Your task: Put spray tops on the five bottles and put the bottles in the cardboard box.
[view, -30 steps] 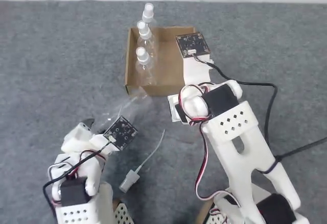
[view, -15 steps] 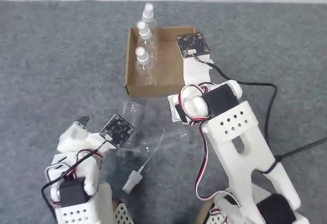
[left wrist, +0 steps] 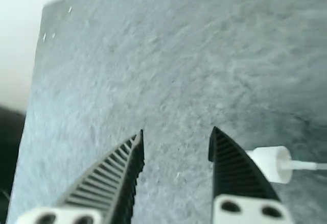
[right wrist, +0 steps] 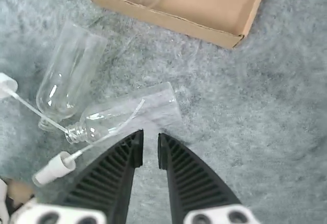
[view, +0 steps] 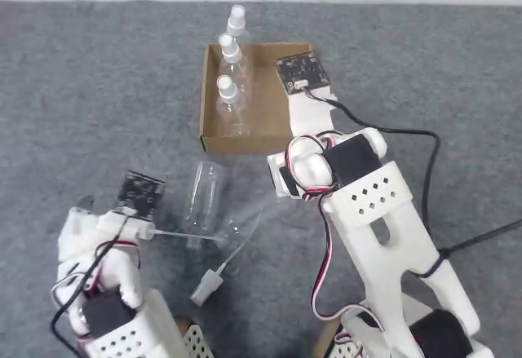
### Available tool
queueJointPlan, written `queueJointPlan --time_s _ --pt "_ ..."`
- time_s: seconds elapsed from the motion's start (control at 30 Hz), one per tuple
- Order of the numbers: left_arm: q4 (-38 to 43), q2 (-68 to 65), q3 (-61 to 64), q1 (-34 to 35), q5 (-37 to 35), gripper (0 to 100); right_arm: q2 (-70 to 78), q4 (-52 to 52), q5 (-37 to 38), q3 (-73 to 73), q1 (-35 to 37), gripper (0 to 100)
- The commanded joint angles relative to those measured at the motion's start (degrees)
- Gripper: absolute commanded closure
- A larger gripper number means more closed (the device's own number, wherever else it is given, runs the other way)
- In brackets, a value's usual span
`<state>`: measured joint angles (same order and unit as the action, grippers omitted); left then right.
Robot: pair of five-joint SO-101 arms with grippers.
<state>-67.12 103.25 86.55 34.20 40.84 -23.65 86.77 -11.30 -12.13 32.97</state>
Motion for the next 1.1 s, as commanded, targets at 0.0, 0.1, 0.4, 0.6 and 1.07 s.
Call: queueJointPlan --time_s 0.0,0.1,0.4,0.6,1.07 --pt "2.02 1.32 -0.57 4.31 -5.89 81 -3.38 -0.40 5.10 0.62 -0.40 99.2" --pt "3.43 1.32 -0.22 6.51 -10.99 81 -3.12 -2.15 9.49 0.35 -0.66 99.2" --pt "3.25 1.23 -0.22 1.76 -29.45 81 -2.68 -3.38 25.49 0.26 -0.40 99.0" --pt "0.97 1.14 0.48 0.00 -31.47 80 -2.68 -3.56 28.04 0.44 1.01 91.5" --pt "0.97 1.14 0.66 0.00 -31.74 80 -2.51 -2.07 39.56 0.35 12.97 75.8"
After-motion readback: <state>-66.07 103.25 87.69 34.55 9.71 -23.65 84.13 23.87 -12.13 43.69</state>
